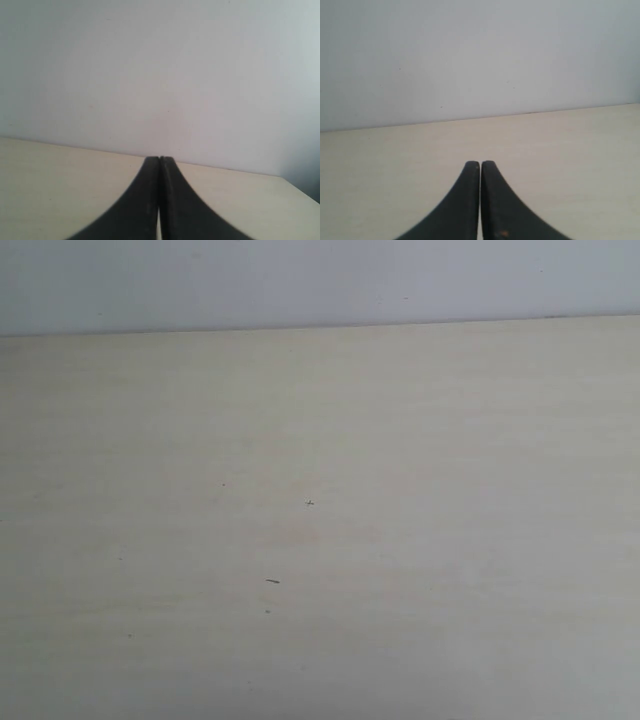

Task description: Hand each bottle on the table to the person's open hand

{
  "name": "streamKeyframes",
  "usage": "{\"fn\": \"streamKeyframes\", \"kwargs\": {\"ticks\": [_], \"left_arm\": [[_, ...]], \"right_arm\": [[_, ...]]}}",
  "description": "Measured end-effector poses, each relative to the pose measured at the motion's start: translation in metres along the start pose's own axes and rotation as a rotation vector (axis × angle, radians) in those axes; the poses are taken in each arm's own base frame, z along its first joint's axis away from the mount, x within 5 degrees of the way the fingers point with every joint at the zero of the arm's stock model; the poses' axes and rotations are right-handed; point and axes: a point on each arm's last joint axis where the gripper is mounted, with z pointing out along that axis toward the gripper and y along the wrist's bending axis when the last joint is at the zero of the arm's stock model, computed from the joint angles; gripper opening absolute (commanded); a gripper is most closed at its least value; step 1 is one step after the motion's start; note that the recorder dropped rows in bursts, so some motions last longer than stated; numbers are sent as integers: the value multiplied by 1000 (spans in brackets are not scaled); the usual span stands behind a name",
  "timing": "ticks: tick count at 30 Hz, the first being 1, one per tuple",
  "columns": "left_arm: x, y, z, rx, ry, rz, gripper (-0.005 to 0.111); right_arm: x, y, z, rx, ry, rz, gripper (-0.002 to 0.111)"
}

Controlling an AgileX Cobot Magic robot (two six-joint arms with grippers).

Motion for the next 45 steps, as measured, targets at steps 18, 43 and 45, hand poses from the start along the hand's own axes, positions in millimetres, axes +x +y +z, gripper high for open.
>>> {"fn": "streamKeyframes", "kwargs": {"ticks": [18, 43, 45], "left_arm": [[1, 2, 0, -20, 18, 204, 0], [5, 17, -2, -249, 83, 402, 0], [5, 17, -2, -249, 82, 399, 0]], "right_arm": [[0, 0, 0, 0, 0, 2, 1], [0, 0, 0, 0, 0, 2, 1], [0, 0, 0, 0, 0, 2, 1]]}}
